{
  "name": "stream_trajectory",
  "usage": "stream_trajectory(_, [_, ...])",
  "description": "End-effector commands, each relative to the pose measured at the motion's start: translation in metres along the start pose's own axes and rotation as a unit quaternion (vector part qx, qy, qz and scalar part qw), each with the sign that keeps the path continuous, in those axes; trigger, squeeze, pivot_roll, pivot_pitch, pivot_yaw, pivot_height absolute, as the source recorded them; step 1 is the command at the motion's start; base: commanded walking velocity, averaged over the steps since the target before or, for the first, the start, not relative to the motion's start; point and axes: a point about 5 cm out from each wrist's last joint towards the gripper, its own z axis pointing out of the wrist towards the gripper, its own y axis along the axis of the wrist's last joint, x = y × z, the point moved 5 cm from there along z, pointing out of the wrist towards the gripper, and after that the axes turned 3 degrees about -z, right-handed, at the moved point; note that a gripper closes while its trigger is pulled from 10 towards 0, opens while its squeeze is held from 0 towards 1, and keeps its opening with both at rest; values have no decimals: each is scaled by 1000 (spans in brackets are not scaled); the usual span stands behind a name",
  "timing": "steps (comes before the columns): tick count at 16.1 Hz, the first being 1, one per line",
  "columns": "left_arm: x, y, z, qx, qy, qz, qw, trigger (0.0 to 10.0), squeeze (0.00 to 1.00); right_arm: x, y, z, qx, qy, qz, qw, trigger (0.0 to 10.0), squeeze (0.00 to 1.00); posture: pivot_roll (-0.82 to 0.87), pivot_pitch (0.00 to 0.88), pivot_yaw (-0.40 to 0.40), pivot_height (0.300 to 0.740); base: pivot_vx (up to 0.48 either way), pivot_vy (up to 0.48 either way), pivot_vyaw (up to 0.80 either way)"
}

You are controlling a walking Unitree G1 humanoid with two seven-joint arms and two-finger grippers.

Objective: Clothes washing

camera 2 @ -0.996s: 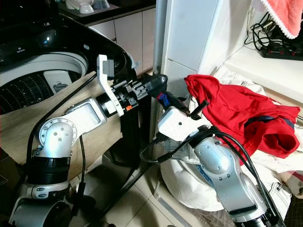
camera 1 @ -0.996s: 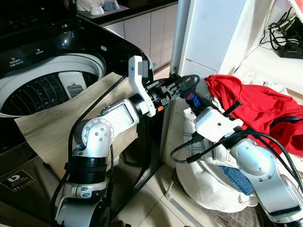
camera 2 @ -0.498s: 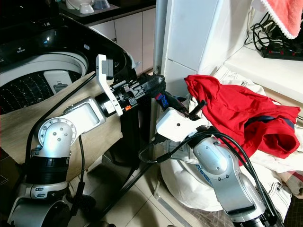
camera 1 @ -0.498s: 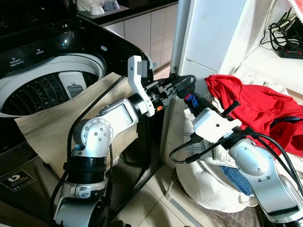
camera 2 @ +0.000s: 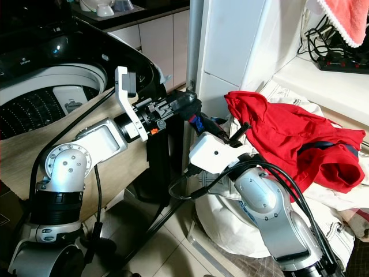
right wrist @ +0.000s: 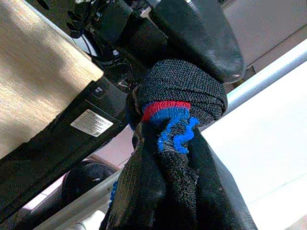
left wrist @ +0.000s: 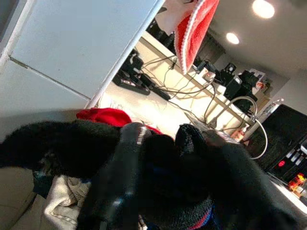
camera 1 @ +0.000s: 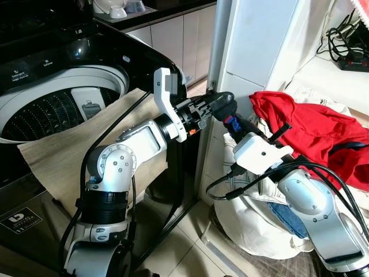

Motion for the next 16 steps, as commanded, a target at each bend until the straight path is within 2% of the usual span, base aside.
stream_trajectory(1, [-3, -4, 1, 9, -8, 1, 1000, 0, 0, -5, 1, 3, -6, -3, -9, 1000, 0, 0, -104, 0, 25, 740, 0, 0, 0])
stream_trajectory(6, [-3, 0, 1, -3, -10, -8, 1000, 0, 0, -5, 1, 4, -5, -5, -11, 1000, 0, 0, -106, 0, 25, 740, 0, 0, 0])
stream_trajectory(11, [0, 1, -1, -7, -1, 0, 1000, 0, 0, -6, 1, 4, -5, -5, -13, 1000, 0, 0, -105, 0, 24, 740, 0, 0, 0])
stream_trajectory(12, [1, 0, -1, -1, 0, 3, 1000, 0, 0, -6, 1, 5, -6, -6, -14, 1000, 1529, 0, -106, 0, 24, 740, 0, 0, 0])
stream_trajectory(13, [0, -2, 0, 2, -1, 3, 1000, 0, 0, -7, 2, 5, -7, -8, -14, 1000, 3608, 0, -103, 0, 23, 740, 0, 0, 0])
stream_trajectory(14, [-1, -1, 1, 0, -6, 8, 1000, 0, 0, -8, 2, 6, -8, -11, -11, 1000, 8078, 0, -103, 0, 23, 740, 0, 0, 0])
stream_trajectory(15, [-1, 0, 1, -3, -4, 6, 1000, 0, 0, -8, 2, 6, -9, -11, -8, 1000, 10000, 0, -103, 0, 23, 740, 0, 0, 0])
stream_trajectory(16, [0, 2, 1, -9, -3, 4, 1000, 0, 0, -9, 3, 6, -11, -13, -4, 1000, 10000, 600, -105, 0, 24, 740, 0, 0, 0])
